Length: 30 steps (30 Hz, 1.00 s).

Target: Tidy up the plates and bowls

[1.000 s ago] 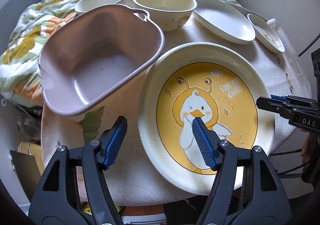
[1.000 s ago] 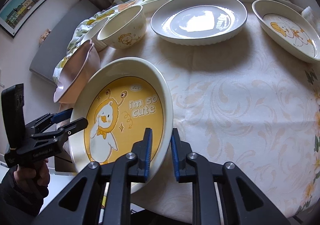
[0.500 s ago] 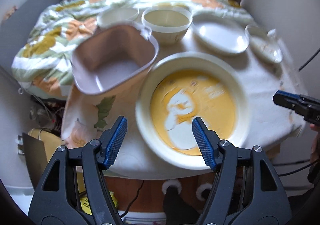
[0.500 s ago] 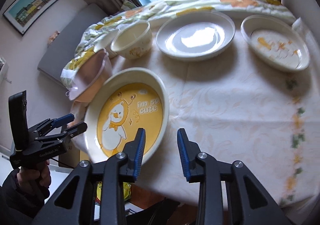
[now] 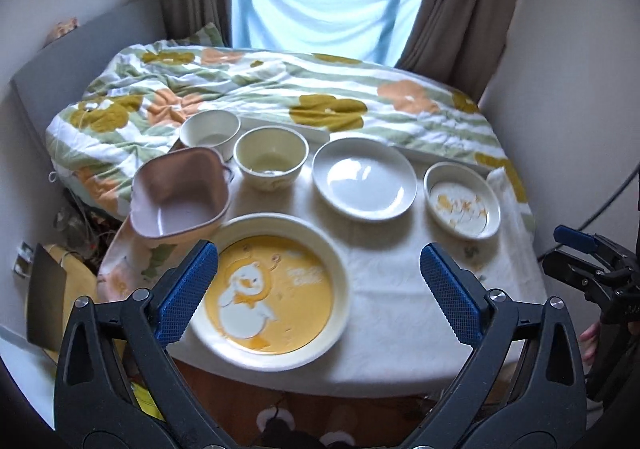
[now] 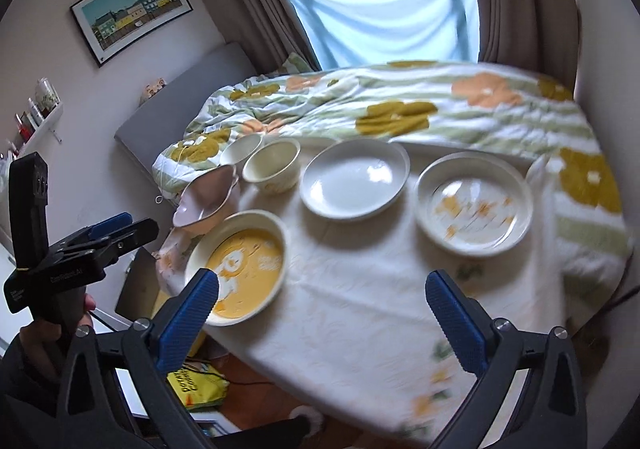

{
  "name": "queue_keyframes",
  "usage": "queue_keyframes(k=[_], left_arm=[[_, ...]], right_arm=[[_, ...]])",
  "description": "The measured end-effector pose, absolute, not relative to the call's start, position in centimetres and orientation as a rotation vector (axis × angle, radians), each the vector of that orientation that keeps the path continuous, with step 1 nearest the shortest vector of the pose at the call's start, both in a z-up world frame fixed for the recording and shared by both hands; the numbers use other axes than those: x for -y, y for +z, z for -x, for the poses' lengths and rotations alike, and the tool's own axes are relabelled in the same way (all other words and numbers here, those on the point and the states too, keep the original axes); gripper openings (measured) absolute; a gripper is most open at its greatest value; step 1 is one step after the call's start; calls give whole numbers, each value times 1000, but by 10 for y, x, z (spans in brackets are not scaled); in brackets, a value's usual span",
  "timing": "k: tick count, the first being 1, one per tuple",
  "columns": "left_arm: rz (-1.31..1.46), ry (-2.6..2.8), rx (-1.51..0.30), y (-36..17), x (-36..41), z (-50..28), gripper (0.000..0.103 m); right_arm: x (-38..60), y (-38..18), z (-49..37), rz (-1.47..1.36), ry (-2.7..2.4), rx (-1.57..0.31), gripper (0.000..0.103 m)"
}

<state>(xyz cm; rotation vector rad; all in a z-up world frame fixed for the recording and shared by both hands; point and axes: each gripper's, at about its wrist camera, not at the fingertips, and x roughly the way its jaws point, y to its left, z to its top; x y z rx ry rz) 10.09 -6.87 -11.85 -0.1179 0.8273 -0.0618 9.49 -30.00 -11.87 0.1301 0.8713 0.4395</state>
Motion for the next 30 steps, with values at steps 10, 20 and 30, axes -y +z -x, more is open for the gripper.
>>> queue_keyframes(k=[10, 20, 30], left_arm=[[217, -70, -880, -134, 86, -144, 101], [336, -27, -1023, -203, 81, -238, 101], [380, 13, -1196, -289, 74, -318, 54]], right_arm=[[323, -101, -159, -6, 463, -874, 103], [301, -166, -280, 15, 535, -1045, 103], [281, -253, -368, 68, 577, -1239, 63]])
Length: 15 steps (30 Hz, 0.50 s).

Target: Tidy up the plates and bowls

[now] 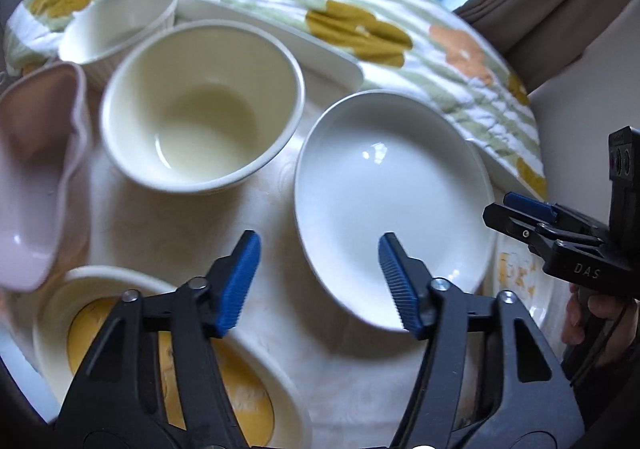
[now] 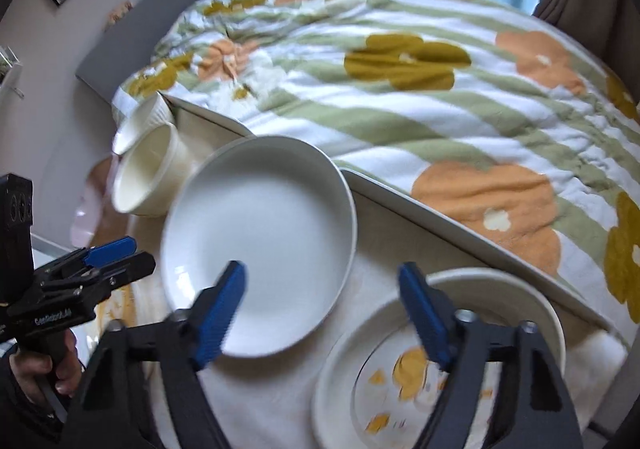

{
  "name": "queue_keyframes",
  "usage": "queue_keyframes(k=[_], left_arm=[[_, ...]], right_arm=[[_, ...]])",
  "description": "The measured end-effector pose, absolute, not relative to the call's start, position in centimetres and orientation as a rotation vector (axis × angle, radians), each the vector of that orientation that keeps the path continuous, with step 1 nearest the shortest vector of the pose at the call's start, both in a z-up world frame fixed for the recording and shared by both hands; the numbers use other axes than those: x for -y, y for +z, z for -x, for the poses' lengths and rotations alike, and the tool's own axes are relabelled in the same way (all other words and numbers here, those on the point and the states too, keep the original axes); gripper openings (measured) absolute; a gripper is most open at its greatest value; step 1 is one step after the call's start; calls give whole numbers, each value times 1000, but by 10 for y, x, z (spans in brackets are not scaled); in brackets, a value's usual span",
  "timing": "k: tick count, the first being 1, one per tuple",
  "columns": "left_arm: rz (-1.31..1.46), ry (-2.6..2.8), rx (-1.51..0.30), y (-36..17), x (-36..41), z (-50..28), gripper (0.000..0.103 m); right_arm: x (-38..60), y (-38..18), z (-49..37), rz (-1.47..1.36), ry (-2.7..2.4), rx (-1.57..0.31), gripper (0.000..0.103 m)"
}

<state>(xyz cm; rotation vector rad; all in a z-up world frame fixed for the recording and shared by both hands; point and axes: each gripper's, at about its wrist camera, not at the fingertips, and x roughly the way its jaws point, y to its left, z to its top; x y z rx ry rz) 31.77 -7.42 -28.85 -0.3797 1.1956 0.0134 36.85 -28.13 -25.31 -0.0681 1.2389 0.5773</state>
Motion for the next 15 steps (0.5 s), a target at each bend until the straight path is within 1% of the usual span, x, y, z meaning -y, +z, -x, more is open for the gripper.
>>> queue_keyframes(k=[1, 2, 4, 6, 8, 10, 14, 15], left_arm=[[377, 15, -1207, -294, 74, -321, 49], [375, 19, -1223, -300, 74, -325, 47], [379, 12, -1242, -308, 74, -330, 37], [374, 9, -1258, -315, 76, -334, 29], [347, 12, -1257, -318, 79, -335, 25], [343, -1, -1251, -317, 81, -337, 18], [328, 7, -1251, -316, 84, -340, 18], [324, 9, -1251, -316, 84, -341, 18]], right_arm=[[280, -258, -371, 87, 579, -1247, 59], [278, -264, -374, 107, 579, -1255, 56], [275, -271, -379, 126, 579, -1263, 53], [275, -277, -382, 130, 585, -1273, 49], [275, -281, -384, 131, 597, -1280, 39], [274, -282, -385, 141, 600, -1275, 32], [274, -281, -387, 110, 624, -1280, 15], [273, -281, -387, 111, 624, -1278, 14]])
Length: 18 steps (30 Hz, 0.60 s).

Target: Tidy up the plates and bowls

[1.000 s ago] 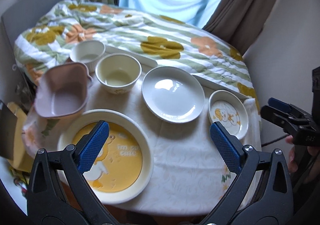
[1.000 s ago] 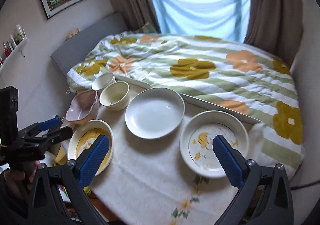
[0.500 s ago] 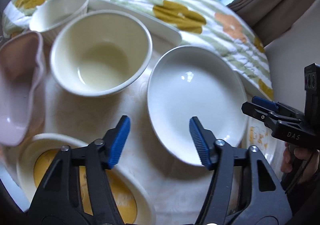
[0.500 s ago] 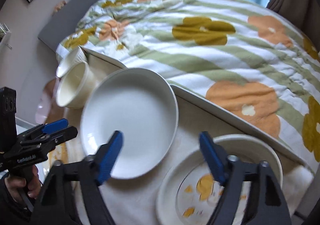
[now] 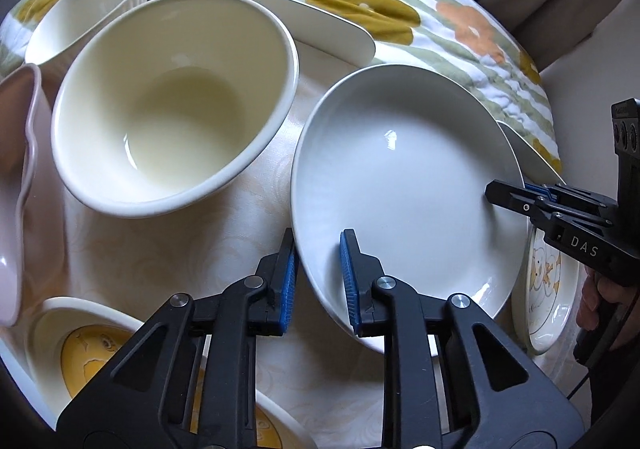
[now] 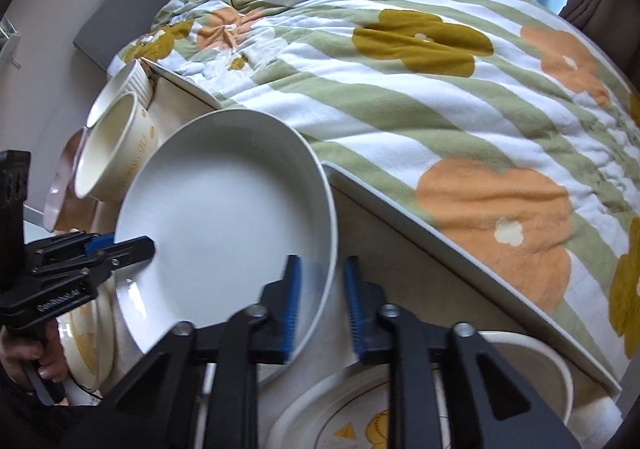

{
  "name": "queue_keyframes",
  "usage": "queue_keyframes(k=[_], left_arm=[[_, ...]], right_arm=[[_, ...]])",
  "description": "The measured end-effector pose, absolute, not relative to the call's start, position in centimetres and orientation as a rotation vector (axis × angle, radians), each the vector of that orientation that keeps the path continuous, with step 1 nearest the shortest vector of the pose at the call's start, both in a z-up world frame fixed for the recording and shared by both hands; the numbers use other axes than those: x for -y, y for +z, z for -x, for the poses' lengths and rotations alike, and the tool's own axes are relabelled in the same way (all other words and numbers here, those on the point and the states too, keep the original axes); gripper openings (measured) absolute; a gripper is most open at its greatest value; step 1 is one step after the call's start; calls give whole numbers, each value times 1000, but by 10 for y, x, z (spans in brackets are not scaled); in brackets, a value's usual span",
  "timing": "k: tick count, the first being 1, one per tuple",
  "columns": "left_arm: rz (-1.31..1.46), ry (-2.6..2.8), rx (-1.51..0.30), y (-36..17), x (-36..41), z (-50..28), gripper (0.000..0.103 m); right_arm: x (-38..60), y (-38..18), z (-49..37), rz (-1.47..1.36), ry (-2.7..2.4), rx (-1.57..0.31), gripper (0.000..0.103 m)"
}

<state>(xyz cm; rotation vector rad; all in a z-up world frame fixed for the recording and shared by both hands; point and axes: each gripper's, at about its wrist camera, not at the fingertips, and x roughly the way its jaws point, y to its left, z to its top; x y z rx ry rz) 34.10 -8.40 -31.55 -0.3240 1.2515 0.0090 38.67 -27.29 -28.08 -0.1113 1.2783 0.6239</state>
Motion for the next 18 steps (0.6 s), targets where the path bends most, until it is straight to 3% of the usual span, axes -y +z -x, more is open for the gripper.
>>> queue_keyframes(k=[18], left_arm=[[240, -8, -1163, -278, 87, -325, 18]], right_arm=[[281, -262, -367, 76, 613, -1184, 14]])
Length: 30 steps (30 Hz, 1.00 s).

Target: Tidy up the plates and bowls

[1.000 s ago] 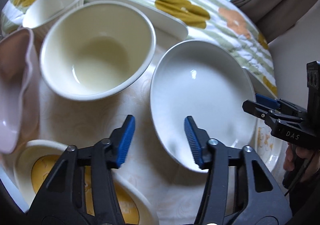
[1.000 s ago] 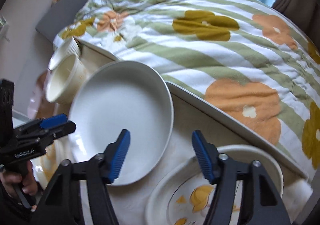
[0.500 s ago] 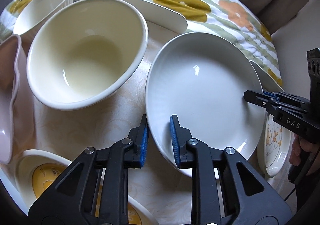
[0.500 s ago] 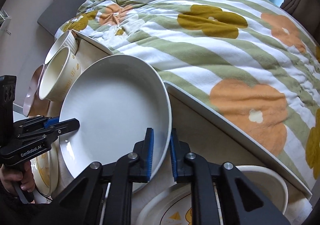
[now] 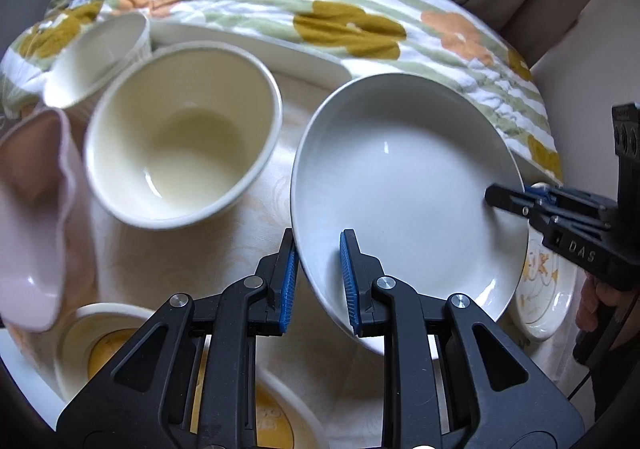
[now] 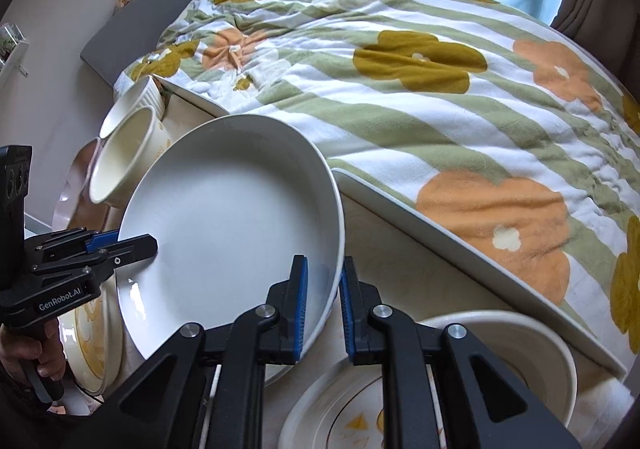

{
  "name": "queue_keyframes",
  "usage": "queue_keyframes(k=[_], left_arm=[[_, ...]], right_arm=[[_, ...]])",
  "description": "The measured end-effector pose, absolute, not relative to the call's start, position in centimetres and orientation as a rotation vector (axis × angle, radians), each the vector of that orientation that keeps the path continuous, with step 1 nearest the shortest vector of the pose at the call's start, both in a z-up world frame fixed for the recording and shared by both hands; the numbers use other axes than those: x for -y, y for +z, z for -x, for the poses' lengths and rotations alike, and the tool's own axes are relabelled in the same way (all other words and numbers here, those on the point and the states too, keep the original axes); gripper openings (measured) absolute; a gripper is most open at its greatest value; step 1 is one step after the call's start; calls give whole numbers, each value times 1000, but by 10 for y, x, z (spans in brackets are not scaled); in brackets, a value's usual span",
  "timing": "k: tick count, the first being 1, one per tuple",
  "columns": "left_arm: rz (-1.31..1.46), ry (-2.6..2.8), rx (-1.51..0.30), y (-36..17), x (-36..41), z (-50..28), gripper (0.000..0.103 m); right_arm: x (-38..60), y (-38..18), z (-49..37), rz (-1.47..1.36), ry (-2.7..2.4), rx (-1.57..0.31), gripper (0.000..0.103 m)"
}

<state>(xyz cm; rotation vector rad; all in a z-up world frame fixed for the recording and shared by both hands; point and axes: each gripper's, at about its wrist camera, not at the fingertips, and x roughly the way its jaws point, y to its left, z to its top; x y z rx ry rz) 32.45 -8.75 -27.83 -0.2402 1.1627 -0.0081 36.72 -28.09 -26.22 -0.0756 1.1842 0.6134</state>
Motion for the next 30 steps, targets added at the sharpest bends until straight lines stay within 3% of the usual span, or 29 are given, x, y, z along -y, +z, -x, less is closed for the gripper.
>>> queue_keyframes(k=[15, 30], left_arm=[[221, -65, -1022, -181, 61, -210, 18], [206, -128, -1114, -207, -21, -136, 18]], right_arm=[[271, -168, -261, 51, 610, -1074, 14], [206, -188, -163, -44, 567, -1158, 14]])
